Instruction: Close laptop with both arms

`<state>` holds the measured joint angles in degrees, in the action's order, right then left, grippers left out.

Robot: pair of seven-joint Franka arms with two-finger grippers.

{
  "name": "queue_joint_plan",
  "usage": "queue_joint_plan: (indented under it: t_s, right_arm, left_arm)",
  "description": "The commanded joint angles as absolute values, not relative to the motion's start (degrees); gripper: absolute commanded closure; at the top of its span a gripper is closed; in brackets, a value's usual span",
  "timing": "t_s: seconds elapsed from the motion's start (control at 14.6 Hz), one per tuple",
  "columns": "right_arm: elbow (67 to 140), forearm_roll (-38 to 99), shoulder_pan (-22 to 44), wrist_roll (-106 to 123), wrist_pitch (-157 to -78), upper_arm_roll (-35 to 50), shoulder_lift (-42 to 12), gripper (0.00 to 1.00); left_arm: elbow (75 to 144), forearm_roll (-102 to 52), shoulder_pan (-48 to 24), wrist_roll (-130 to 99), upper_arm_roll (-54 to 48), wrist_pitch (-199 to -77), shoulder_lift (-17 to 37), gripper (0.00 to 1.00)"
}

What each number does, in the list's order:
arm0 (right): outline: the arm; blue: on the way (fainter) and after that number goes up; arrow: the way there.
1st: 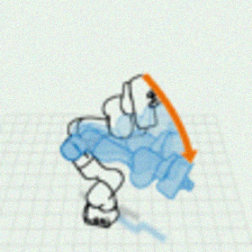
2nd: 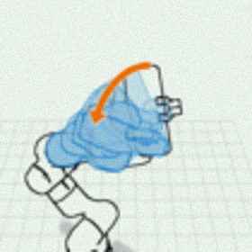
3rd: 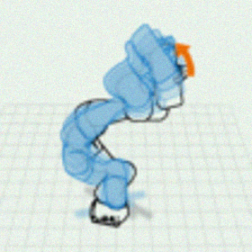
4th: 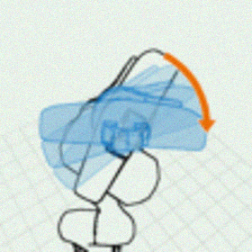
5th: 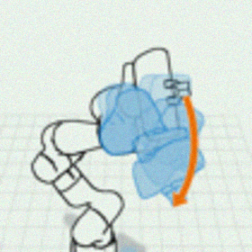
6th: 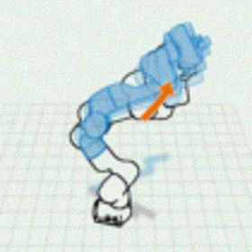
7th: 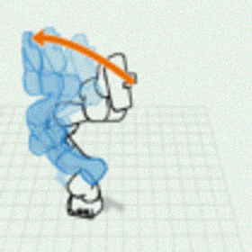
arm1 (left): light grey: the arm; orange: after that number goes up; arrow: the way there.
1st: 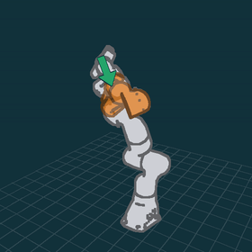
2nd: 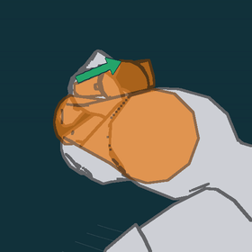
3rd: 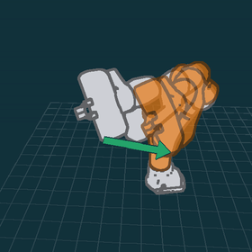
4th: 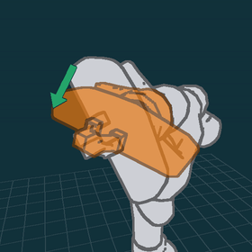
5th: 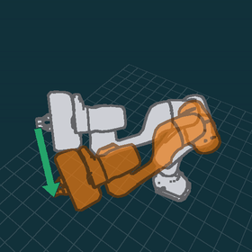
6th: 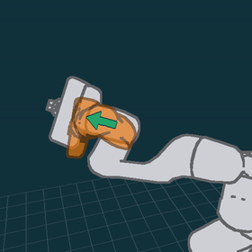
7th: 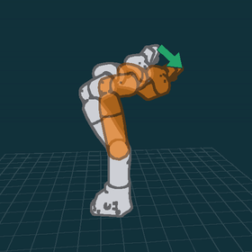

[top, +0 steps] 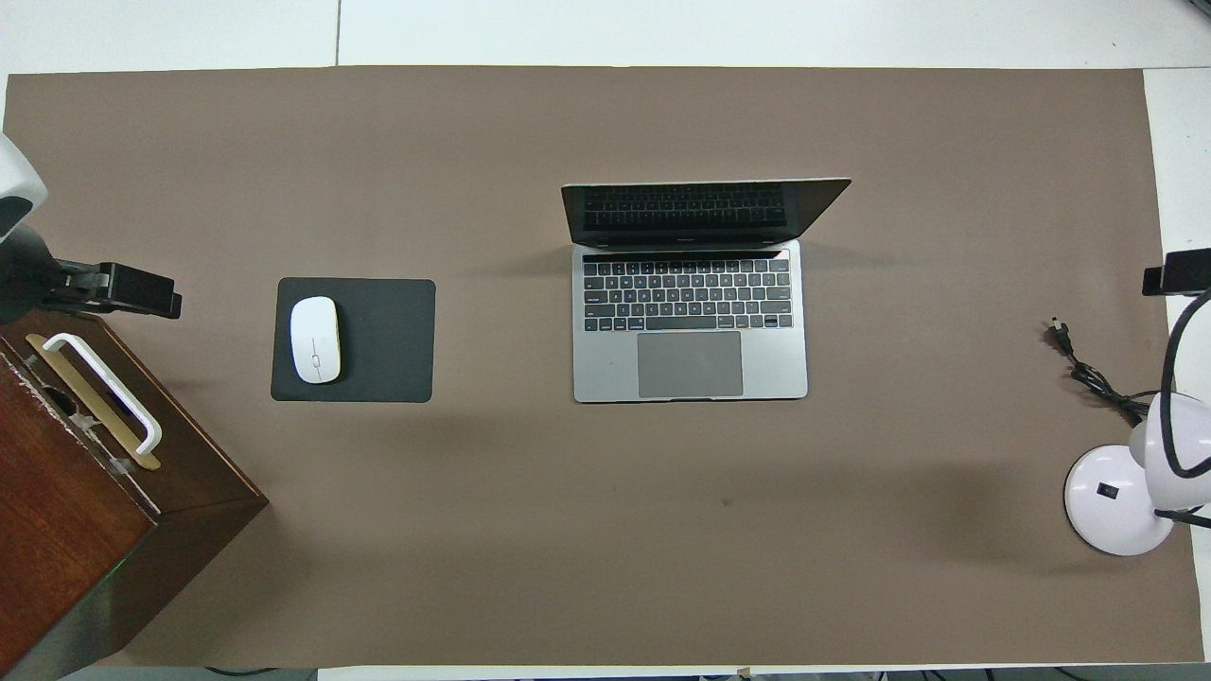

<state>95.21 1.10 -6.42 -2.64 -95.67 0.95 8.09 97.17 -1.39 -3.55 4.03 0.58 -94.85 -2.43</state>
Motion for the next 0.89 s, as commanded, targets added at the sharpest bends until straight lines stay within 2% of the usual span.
queue_joint_plan:
  t_s: [0.0,0.07,0.14,0.55,0.62,0.69,0.75,0.82]
  right_arm:
    - [89.6,1.4,-7.4,-1.1,-95.6,1.1,3.5,0.01]
    - [88.5,1.3,-7.3,-1.2,-95.7,1.2,2.5,0.02]
    - [87.8,1.2,-7.3,-1.2,-95.7,1.2,1.6,0.08]
    - [81.9,1.2,-7.3,-1.2,-97.3,1.2,-4.4,0.08]
    - [81.4,1.1,-7.2,-1.2,-97.4,1.3,-4.9,0.09]
    - [80.5,1.1,-7.1,-1.3,-97.5,1.3,-5.8,0.1]
    - [79.3,1.1,-7.0,-1.3,-97.4,1.3,-6.8,0.21]
    - [78.4,1.1,-7.0,-1.3,-97.5,1.3,-7.5,0.3]
  left_arm:
    - [97.9,-0.7,-3.4,4.3,0.5,-94.3,-3.8,0.0]
    - [97.9,-0.7,-3.4,4.3,0.5,-94.3,-3.8,0.0]
    - [97.9,-0.7,-3.4,4.3,0.4,-94.3,-3.8,0.0]
    - [97.9,-0.7,-3.4,4.0,0.5,-94.4,-4.0,0.0]
    - [97.9,-0.7,-3.5,3.9,0.5,-94.5,-4.0,0.06]
    - [97.9,-0.7,-3.6,3.7,0.5,-94.5,-4.0,0.44]
    - [97.9,-0.7,-3.6,3.7,0.5,-94.8,-4.0,0.85]
    - [97.9,-0.7,-3.6,3.6,0.5,-94.8,-4.0,1.0]
